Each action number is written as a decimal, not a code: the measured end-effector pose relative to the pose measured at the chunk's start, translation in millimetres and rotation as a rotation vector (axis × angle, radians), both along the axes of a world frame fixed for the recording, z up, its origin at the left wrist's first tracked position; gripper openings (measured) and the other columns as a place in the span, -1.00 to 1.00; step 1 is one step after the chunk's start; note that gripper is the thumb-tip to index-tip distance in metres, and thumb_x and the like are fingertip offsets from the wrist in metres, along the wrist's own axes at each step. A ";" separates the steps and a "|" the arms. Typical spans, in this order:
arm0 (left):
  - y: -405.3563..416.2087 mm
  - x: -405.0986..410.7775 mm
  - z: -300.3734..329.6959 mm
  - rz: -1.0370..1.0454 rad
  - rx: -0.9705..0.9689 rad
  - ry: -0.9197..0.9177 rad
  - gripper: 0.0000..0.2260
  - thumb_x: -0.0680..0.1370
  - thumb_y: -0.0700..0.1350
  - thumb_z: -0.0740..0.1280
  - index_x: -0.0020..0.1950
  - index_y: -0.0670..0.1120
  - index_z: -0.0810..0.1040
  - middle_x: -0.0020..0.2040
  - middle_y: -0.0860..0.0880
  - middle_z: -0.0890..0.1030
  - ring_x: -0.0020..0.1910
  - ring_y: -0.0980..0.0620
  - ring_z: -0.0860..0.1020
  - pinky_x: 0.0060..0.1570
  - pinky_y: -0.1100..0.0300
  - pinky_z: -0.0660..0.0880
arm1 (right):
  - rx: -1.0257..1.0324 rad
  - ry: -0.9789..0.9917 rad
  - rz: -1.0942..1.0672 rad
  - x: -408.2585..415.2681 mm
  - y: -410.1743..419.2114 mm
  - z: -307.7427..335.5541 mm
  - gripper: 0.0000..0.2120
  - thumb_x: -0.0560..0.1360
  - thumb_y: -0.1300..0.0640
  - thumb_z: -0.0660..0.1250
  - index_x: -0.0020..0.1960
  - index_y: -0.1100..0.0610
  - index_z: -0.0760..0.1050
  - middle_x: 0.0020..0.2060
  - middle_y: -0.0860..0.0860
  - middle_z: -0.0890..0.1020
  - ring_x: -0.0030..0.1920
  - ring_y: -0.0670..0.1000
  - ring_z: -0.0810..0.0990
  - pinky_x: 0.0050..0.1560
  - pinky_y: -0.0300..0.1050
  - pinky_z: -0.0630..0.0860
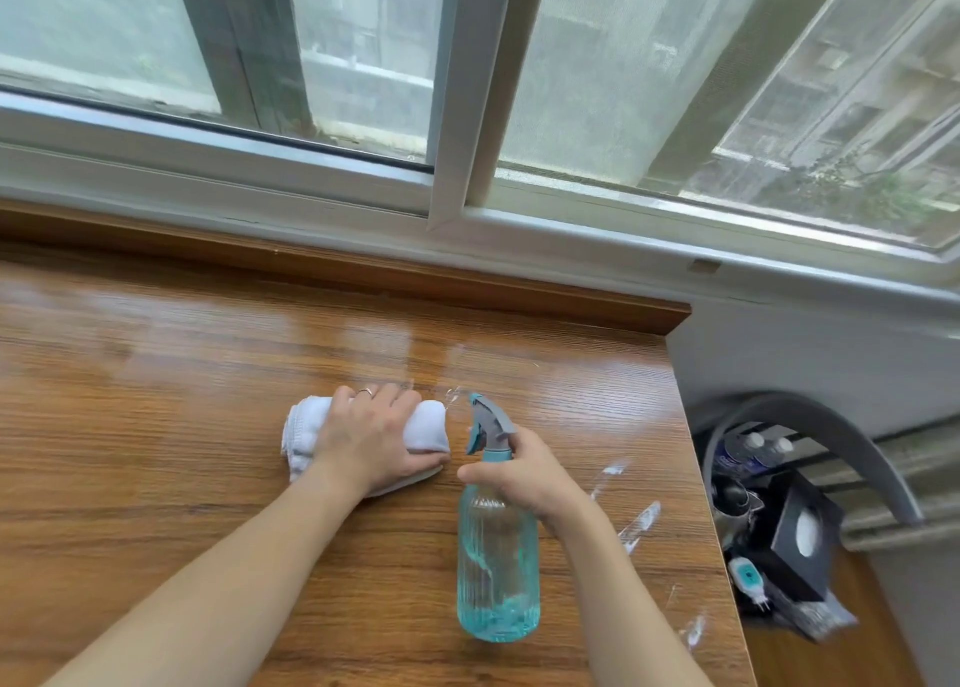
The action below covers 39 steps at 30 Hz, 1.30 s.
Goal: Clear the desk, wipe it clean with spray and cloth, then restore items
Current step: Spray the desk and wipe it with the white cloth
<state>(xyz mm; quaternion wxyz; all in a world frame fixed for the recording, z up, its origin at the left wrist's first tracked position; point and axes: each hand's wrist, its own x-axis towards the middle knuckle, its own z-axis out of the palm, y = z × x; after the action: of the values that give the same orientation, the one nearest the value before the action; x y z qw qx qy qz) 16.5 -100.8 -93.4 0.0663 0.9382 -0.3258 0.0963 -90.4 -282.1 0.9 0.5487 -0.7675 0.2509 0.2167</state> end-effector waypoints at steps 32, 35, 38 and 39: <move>-22.3 7.4 -5.5 -0.028 0.009 -0.025 -0.33 0.24 0.57 0.23 -0.10 -0.01 0.57 -0.22 -0.05 0.56 -0.27 -0.12 0.54 -0.18 0.01 0.35 | -0.108 0.020 -0.084 32.6 -21.7 -4.7 -0.74 0.33 0.16 0.46 0.02 0.07 0.57 -0.19 0.01 0.61 -0.20 0.03 0.54 -0.16 -0.02 0.48; -33.6 28.0 -4.9 -0.007 0.016 -0.014 -0.30 0.27 0.57 0.14 -0.07 -0.01 0.59 -0.18 -0.06 0.59 -0.24 -0.13 0.56 -0.16 0.00 0.37 | -0.106 0.017 -0.075 34.1 -24.0 -8.5 -0.77 0.31 0.13 0.45 -0.04 0.06 0.55 -0.22 0.00 0.59 -0.21 0.04 0.53 -0.15 -0.01 0.48; -49.7 52.5 0.7 0.039 0.025 0.005 -0.25 0.27 0.60 0.06 -0.01 0.00 0.58 -0.12 -0.05 0.62 -0.21 -0.13 0.59 -0.13 0.00 0.35 | -0.109 0.005 -0.072 34.1 -26.4 -11.2 -0.83 0.34 0.13 0.46 -0.14 0.02 0.49 -0.29 -0.04 0.54 -0.26 0.03 0.50 -0.18 -0.03 0.45; -54.5 59.8 2.5 0.059 0.035 0.008 -0.24 0.27 0.61 0.04 0.01 0.01 0.57 -0.10 -0.04 0.62 -0.21 -0.12 0.59 -0.12 0.00 0.34 | -0.113 -0.003 -0.062 33.6 -26.6 -11.1 -0.82 0.36 0.13 0.47 -0.17 0.00 0.47 -0.31 -0.05 0.53 -0.27 0.02 0.49 -0.19 -0.04 0.44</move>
<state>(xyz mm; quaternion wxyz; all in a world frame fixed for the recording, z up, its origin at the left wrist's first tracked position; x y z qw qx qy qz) 76.3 -155.3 -90.9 0.0482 0.9488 -0.2994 0.0889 -56.8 -308.7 -10.2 0.5113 -0.7893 0.2858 0.1841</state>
